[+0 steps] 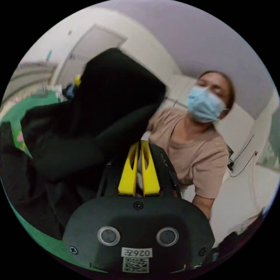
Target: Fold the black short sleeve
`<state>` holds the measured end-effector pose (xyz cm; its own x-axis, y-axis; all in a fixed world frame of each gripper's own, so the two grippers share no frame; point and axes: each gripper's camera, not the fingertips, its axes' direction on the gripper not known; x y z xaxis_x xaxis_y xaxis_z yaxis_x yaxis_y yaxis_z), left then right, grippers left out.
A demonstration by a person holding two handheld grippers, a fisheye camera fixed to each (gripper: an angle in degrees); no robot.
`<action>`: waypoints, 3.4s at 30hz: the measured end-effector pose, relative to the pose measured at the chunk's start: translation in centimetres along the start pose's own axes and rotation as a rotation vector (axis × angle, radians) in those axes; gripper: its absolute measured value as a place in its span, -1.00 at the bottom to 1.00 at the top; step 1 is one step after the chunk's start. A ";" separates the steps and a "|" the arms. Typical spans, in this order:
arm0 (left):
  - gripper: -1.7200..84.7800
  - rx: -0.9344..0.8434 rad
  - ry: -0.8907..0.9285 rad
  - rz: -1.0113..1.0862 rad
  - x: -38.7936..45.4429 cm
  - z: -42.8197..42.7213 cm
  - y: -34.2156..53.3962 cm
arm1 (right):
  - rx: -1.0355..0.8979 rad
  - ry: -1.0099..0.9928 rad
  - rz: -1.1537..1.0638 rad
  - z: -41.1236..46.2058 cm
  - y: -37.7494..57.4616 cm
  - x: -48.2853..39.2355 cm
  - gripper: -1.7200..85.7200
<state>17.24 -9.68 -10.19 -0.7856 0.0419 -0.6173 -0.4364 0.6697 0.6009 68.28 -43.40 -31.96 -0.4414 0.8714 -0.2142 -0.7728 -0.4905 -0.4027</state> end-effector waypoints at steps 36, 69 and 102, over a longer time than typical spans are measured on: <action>-0.94 0.453 -1.567 -0.875 -3.7 -19.8 1.8 | -1.182 0.210 -0.539 24.3 15.5 -6.7 -0.98; -0.41 0.254 -1.054 -1.112 -1.9 -12.1 20.4 | -0.884 0.537 -0.444 22.0 6.6 0.4 -0.65; -0.89 0.012 -1.130 -0.674 -9.9 -15.5 6.5 | -1.145 0.162 -0.454 24.5 0.7 -3.1 -0.95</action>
<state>15.40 -17.23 7.71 0.3836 0.2886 -0.8773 -0.5872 0.8094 0.0095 57.99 -46.77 -9.79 -0.1140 0.9908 0.0725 0.0378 0.0772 -0.9963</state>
